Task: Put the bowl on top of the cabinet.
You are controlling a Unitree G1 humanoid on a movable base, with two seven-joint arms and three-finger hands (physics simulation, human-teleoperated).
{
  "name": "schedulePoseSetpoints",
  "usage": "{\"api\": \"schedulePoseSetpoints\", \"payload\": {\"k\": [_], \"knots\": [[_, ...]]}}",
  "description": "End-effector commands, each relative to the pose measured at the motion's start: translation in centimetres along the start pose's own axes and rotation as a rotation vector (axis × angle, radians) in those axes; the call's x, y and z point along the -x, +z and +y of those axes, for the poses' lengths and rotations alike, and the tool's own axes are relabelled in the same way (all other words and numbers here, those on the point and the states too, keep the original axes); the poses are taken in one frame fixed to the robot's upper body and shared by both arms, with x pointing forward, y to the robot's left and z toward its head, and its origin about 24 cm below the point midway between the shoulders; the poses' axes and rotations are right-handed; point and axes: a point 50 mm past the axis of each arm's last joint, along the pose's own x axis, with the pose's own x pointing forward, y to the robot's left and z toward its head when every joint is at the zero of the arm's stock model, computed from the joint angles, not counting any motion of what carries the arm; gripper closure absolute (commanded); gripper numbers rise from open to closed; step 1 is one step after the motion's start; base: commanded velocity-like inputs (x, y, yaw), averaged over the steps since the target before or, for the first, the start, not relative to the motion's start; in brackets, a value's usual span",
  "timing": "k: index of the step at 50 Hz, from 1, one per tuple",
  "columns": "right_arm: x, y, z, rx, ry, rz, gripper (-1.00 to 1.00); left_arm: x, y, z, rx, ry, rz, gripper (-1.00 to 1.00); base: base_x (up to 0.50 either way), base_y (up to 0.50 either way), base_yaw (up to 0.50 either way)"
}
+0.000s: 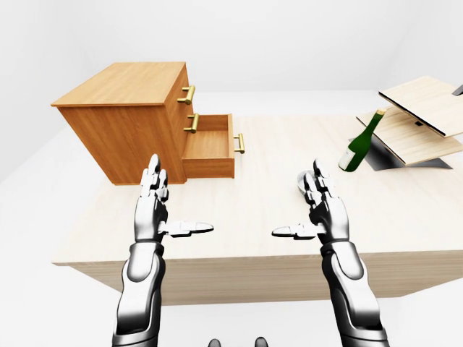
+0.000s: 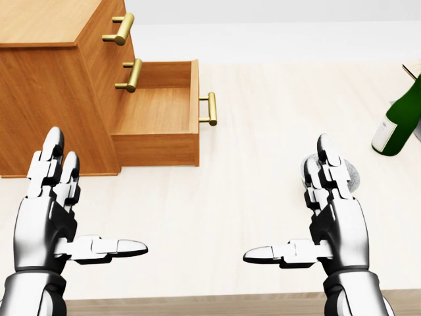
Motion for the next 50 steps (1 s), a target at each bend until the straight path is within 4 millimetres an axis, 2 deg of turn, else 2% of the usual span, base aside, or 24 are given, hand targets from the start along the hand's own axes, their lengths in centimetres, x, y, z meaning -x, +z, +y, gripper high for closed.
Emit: {"api": "schedulePoseSetpoints", "payload": {"k": [1,11,26,41,50], "knots": [[0.0,0.0,0.0,-0.004,0.0,-0.001,-1.0,-0.1,0.0,-0.1,0.003,-0.003,0.001,-1.0,0.0,0.0,0.0],[0.0,0.2,-0.1,-0.012,-0.002,-0.008,-1.0,0.0,-0.2,-0.1,0.002,-0.005,0.01,-1.0,0.0,0.0,0.0],[0.2,0.4,0.1,-0.013,0.016,-0.017,-1.0,0.1,0.5,-0.2,0.002,-0.005,-0.022,-1.0,0.49,0.0,0.0],[0.1,0.4,-0.1,-0.017,0.005,-0.017,-1.0,0.1,0.3,-0.2,0.002,-0.006,-0.013,-1.0,0.49,0.0,0.0],[0.0,0.2,-0.1,-0.013,0.002,-0.008,-1.0,0.3,0.6,-0.3,0.001,-0.006,-0.023,-1.0,0.06,0.0,0.0]]}}
